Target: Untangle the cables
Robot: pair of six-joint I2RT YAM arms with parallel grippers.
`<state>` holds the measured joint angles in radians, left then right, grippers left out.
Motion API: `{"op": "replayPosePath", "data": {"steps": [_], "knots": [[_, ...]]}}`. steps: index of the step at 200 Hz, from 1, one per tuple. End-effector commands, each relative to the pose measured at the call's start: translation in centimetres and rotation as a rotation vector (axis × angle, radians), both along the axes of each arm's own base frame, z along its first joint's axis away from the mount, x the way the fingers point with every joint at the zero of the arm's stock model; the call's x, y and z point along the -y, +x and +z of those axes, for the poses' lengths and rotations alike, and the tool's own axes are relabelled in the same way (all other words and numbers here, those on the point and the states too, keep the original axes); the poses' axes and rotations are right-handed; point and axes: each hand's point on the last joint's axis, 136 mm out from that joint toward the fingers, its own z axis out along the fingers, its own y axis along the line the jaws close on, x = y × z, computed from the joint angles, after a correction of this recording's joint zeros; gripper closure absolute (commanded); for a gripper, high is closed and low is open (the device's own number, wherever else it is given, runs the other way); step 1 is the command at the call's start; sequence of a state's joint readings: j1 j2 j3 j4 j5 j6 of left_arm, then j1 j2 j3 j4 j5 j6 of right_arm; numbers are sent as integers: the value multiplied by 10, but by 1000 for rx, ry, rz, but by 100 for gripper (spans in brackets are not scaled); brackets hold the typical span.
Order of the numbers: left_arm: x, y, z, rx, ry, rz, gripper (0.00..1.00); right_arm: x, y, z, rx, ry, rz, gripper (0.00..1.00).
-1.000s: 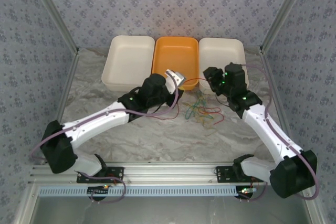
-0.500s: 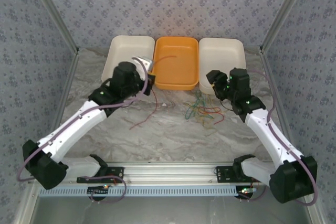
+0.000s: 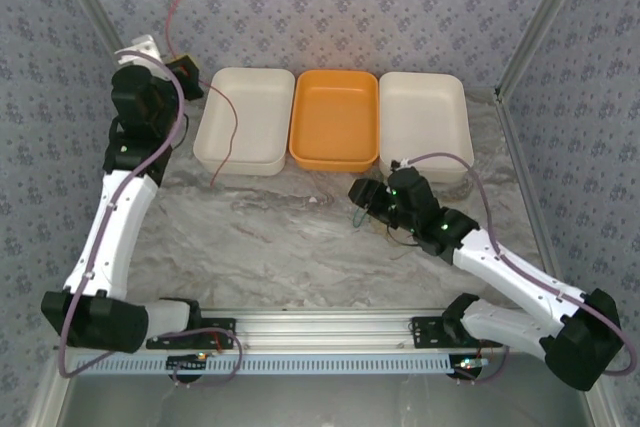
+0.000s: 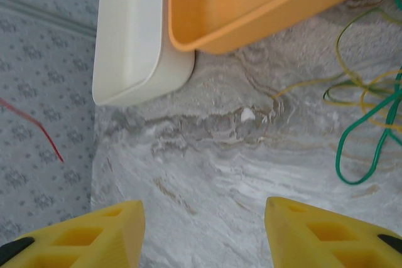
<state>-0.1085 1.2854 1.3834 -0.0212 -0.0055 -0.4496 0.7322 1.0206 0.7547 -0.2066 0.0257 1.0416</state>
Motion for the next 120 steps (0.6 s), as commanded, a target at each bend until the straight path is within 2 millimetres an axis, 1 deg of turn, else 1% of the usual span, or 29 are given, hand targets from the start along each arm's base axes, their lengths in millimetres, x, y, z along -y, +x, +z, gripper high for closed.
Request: {"op": "replayPosePath", "data": {"steps": [1, 6, 8, 10, 12, 20, 21, 22, 27, 29, 31, 34, 36, 38, 39, 42, 51, 67, 84, 102, 120], "knots": [[-11, 27, 25, 110, -119, 11, 100, 3, -8, 1, 33, -52, -9, 45], [-12, 36, 22, 101, -128, 11, 100, 3, -10, -1, 30, -60, -7, 46], [-11, 41, 18, 91, -130, 9, 100, 2, -12, 0, 30, -61, -5, 46], [-11, 42, 20, 93, -132, 7, 100, 3, -13, -1, 30, -64, -4, 46], [-11, 48, 15, 83, -133, 7, 100, 3, -14, -1, 30, -67, -4, 46], [-11, 60, 9, 72, -135, 7, 100, 4, -18, -4, 27, -80, -2, 46], [-10, 60, 10, 77, -136, 5, 100, 4, -19, -4, 28, -80, -3, 46], [-10, 63, 7, 69, -136, 5, 100, 5, -19, -4, 28, -81, -4, 46], [-10, 69, 3, 66, -143, 6, 100, 7, -22, -5, 27, -84, -5, 46], [-9, 73, -2, 58, -144, 5, 100, 7, -23, -5, 27, -86, -6, 46], [-10, 75, -2, 61, -148, 6, 100, 8, -24, -6, 27, -88, -8, 46], [-10, 81, -9, 50, -152, 7, 100, 10, -25, -7, 24, -90, -11, 46], [-10, 82, -8, 52, -157, 6, 100, 11, -26, -7, 24, -91, -13, 46], [-10, 87, -15, 41, -160, 7, 100, 12, -27, -8, 24, -92, -14, 46], [-10, 87, -13, 45, -163, 6, 100, 13, -27, -8, 24, -93, -15, 46], [-10, 94, -22, 30, -167, 7, 100, 14, -28, -8, 24, -92, -19, 46], [-9, 107, -37, 1, -183, 5, 100, 19, -32, -9, 23, -95, -29, 46], [-7, 131, -76, -112, -207, 13, 100, 28, -37, -9, 22, -106, -40, 46], [-6, 150, -124, -266, -247, 39, 100, 36, -41, -7, 35, -127, -49, 46], [-1, 161, -176, -423, -283, 54, 100, 41, -41, -7, 50, -157, -55, 46], [12, 169, -218, -562, -288, 47, 100, 43, -40, -5, 57, -170, -59, 45]]}}
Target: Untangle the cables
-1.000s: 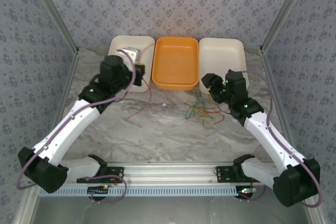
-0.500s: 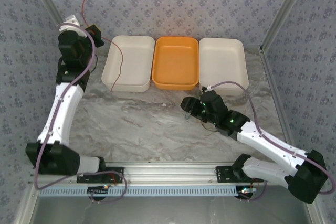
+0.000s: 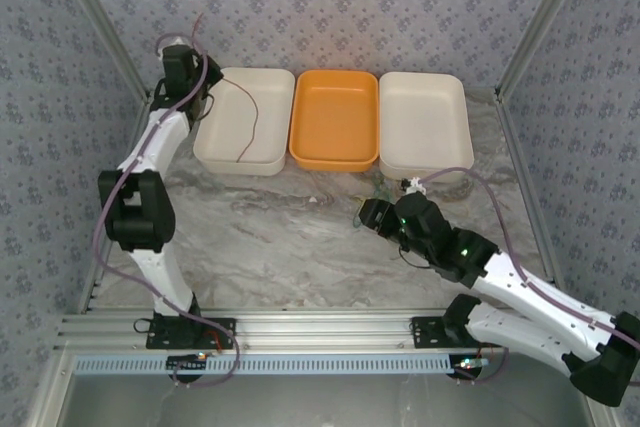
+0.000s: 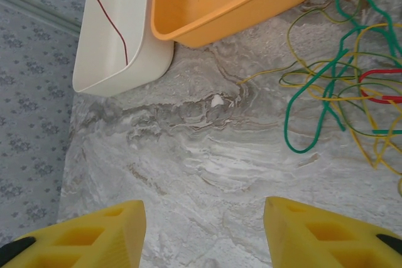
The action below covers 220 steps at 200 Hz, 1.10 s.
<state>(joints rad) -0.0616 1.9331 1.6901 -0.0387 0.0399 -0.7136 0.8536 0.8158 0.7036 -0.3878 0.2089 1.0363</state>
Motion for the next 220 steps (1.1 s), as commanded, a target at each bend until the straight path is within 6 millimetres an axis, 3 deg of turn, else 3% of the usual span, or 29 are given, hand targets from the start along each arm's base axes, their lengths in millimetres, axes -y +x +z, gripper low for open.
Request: {"op": "replayPosePath", "data": {"steps": [1, 42, 47, 101, 121, 140, 161, 182, 186, 220], "knots": [[14, 2, -44, -188, -57, -15, 100, 13, -1, -8, 2, -78, -31, 45], [27, 7, -107, -385, -62, -26, 100, 11, 1, -8, 1, -85, -25, 45], [28, 12, -101, -374, -66, -30, 100, 11, 0, -9, -1, -86, -26, 45], [45, 16, -133, -505, -95, -120, 100, 14, 0, -10, -1, -88, -38, 45], [45, 14, -138, -529, -94, -123, 83, 14, 1, -9, -2, -89, -35, 45], [43, 11, -132, -535, -92, -121, 70, 14, 1, -9, -2, -93, -37, 45], [41, -1, -124, -559, -96, -109, 42, 18, 2, -9, -3, -105, -48, 44], [37, -13, -105, -543, -93, -95, 27, 23, 3, -3, 7, -128, -55, 44], [36, -16, -99, -536, -93, -92, 21, 24, 4, -1, 11, -133, -56, 44], [24, -48, -48, -455, -56, -48, 16, 40, 6, 12, 26, -183, -79, 43]]}}
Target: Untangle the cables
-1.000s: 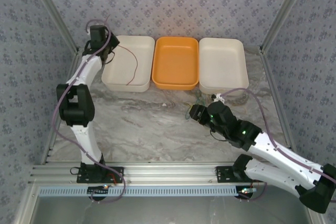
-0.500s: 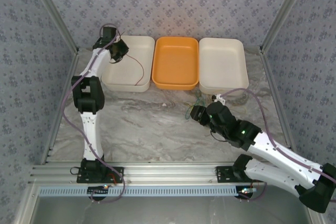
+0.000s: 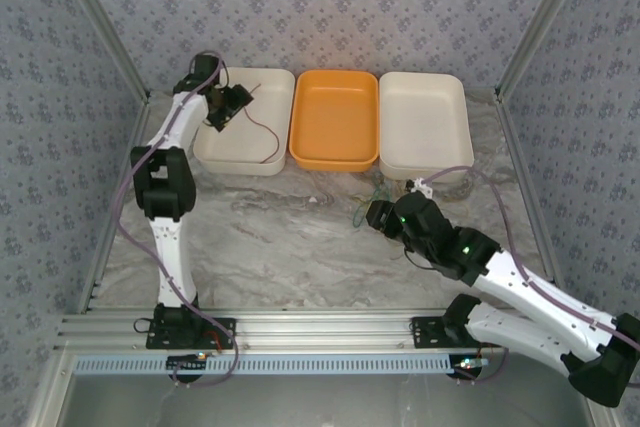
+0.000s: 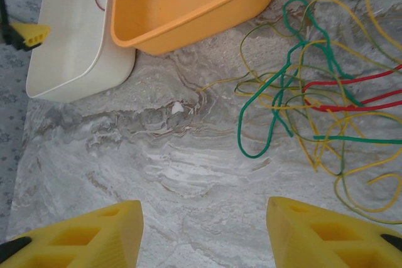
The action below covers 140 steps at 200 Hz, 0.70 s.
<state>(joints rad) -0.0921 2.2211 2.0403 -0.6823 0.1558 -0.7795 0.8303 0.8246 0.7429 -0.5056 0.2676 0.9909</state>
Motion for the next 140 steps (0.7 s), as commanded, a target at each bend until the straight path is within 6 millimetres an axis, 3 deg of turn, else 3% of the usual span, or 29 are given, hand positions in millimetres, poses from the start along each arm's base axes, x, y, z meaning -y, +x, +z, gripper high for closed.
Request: {"op": "replayPosePath", "data": {"steps": [1, 5, 35, 61, 87, 108, 118, 140], "knots": [[-13, -24, 84, 140, 29, 32, 16, 18, 3, 19, 41, -64, -32, 43], [-14, -25, 98, 180, 31, 36, 16, 19, 4, 22, 48, -63, -33, 43], [-13, -72, 140, 267, 97, 10, 17, 42, 1, 31, 48, -130, -54, 44], [15, -123, 148, 285, 105, -93, 22, 59, 6, 32, 25, -152, -73, 44], [71, -184, 126, 282, 71, -242, 30, 75, 19, 23, -20, -125, -112, 44], [122, -235, 87, 262, 23, -355, 40, 89, 35, 3, -78, -128, -160, 46], [150, -256, 71, 282, -11, -419, 45, 88, 43, -10, -106, -131, -160, 47], [200, -288, 38, 295, -26, -539, 46, 79, 59, -37, -166, -149, -135, 47]]}}
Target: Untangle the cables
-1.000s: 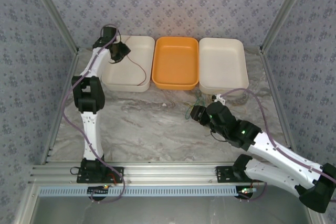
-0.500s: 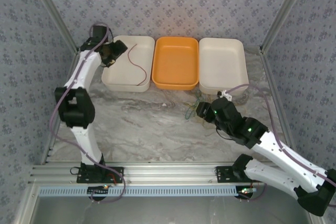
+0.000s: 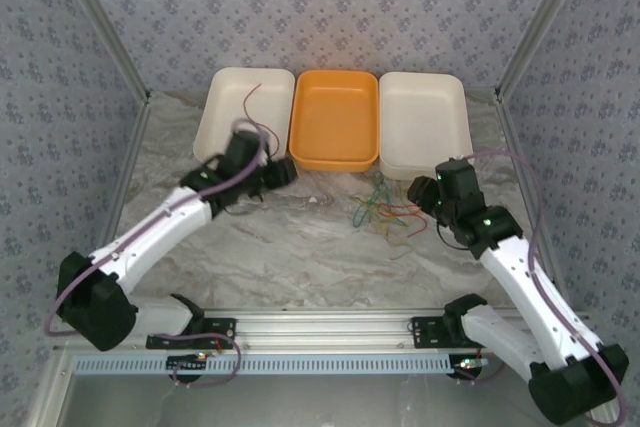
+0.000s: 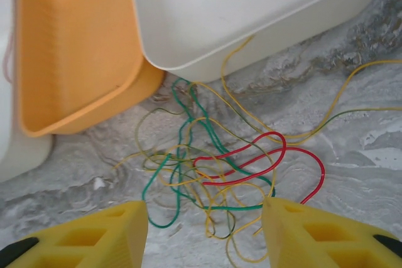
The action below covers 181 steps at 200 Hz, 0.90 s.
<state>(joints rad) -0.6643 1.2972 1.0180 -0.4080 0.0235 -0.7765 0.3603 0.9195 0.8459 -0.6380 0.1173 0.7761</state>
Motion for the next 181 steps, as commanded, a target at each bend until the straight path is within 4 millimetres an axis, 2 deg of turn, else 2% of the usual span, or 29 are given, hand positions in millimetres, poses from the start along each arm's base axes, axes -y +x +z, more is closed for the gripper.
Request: {"op": "replayPosePath", "data": {"steps": [1, 18, 36, 38, 57, 81, 133, 146, 163, 181], "knots": [[45, -14, -9, 73, -70, -66, 46, -16, 11, -31, -71, 2, 77, 47], [85, -28, -26, 69, -44, -174, 44, -23, 19, -51, -101, 11, 86, 48], [124, -36, -42, 73, 22, -277, 39, -20, 21, -70, -145, 7, 62, 48], [127, -35, -49, 64, 37, -282, 38, -20, 21, -72, -151, 10, 61, 48], [149, -33, -72, 48, 85, -294, 33, -21, 21, -90, -203, 43, 50, 46], [162, -26, -97, 30, 80, -276, 31, -17, 25, -105, -236, 102, -1, 43], [183, -16, -120, 29, 75, -290, 33, -15, 34, -139, -323, 222, -134, 42], [184, -12, -124, 34, 82, -271, 35, -12, 36, -148, -341, 223, -166, 46], [183, -5, -127, 53, 84, -235, 41, -10, 38, -156, -345, 226, -199, 57], [185, 0, -131, 64, 76, -212, 44, -11, 40, -159, -349, 229, -208, 59]]}}
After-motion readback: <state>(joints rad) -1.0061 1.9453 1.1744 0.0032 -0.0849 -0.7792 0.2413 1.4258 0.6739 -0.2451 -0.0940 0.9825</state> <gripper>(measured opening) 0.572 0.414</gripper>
